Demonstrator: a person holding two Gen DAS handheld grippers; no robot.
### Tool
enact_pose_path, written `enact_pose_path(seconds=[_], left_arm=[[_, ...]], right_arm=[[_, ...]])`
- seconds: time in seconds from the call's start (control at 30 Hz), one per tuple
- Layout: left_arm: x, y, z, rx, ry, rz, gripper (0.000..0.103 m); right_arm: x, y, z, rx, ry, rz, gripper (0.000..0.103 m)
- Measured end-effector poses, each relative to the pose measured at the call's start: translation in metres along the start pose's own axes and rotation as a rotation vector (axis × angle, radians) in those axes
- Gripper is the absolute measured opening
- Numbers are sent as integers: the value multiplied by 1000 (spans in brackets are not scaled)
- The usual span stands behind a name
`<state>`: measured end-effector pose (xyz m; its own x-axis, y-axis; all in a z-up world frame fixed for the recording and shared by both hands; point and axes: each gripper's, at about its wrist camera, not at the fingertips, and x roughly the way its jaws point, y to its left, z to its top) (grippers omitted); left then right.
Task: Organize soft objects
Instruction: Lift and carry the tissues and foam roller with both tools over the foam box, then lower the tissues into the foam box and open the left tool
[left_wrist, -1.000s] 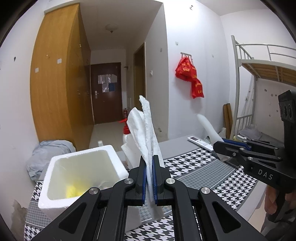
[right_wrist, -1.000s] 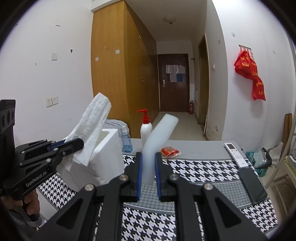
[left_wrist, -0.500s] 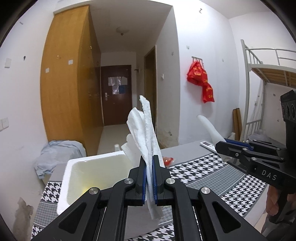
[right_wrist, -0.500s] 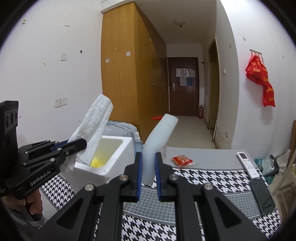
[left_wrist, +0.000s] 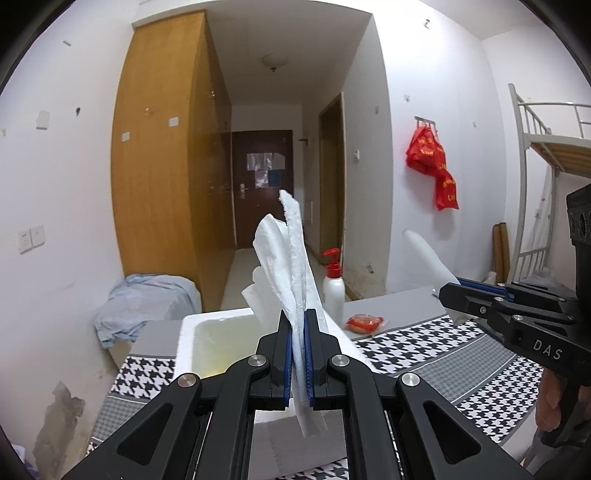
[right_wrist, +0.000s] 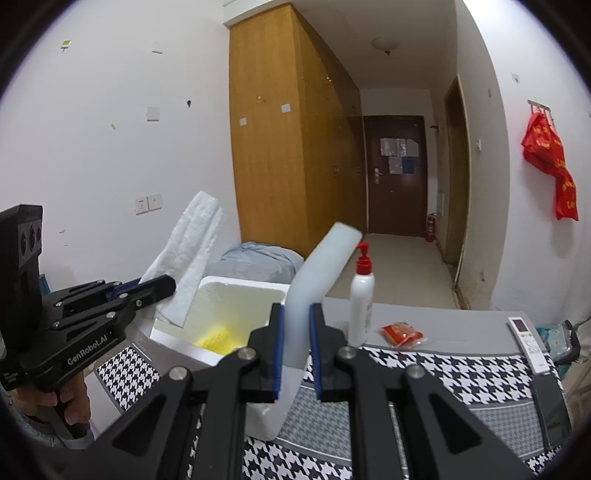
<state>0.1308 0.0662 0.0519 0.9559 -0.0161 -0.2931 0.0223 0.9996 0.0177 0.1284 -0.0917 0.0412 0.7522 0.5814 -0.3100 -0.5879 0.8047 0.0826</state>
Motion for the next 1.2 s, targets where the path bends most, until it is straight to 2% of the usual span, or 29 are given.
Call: enact_pose_path(seconds=[0.17, 0.43, 1.03, 1.07, 1.13, 1.2], left_arm=[[-2, 10, -2, -9, 4, 32, 6], [2, 23, -4, -15, 19, 44, 6], [42, 44, -9, -46, 107, 21, 8], [44, 43, -9, -42, 113, 12, 10], [46, 44, -9, -38, 122, -3, 27], [46, 47, -8, -48, 118, -12, 64]], right_arm=[[6, 8, 0, -7, 8, 41, 16], [17, 21, 4, -15, 9, 77, 16], [43, 33, 5, -10, 55, 52, 16], [43, 33, 5, -10, 56, 51, 16], [44, 33, 6, -8, 57, 45, 16], [44, 31, 6, -4, 60, 36, 16]])
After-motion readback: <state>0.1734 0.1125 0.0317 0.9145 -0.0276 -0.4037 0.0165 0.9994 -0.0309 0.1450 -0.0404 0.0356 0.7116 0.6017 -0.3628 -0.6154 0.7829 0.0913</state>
